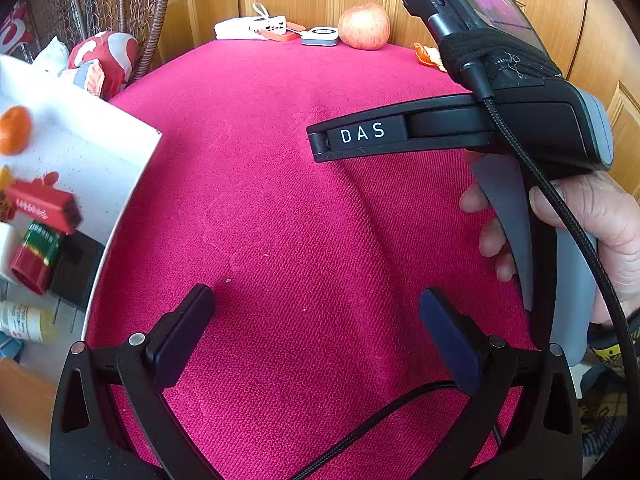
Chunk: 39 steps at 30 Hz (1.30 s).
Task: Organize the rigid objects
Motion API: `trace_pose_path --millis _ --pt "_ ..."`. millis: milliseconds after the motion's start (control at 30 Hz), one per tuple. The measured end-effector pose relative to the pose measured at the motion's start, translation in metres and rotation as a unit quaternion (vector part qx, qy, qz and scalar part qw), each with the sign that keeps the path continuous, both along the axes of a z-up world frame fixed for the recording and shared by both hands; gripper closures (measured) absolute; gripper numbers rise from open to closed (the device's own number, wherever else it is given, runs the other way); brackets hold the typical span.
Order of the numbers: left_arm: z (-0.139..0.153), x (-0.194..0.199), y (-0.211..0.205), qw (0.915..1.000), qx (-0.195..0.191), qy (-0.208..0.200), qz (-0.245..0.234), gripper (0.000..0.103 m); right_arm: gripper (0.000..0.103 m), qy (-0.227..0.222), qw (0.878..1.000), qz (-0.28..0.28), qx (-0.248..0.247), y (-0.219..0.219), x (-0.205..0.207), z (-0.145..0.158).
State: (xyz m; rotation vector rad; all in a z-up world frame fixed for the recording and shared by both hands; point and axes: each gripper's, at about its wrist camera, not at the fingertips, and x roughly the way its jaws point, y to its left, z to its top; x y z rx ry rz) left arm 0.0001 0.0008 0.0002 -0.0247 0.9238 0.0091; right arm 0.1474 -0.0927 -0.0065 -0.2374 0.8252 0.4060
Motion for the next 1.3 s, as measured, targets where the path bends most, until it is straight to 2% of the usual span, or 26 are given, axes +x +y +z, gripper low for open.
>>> trace_pose_path --millis 1300 --pt "-0.0013 -0.0010 -0.0009 1.0000 0.000 0.000 0.000 0.000 0.000 -0.001 1.000 -0.001 -0.001 -0.0003 -0.0013 0.0007"
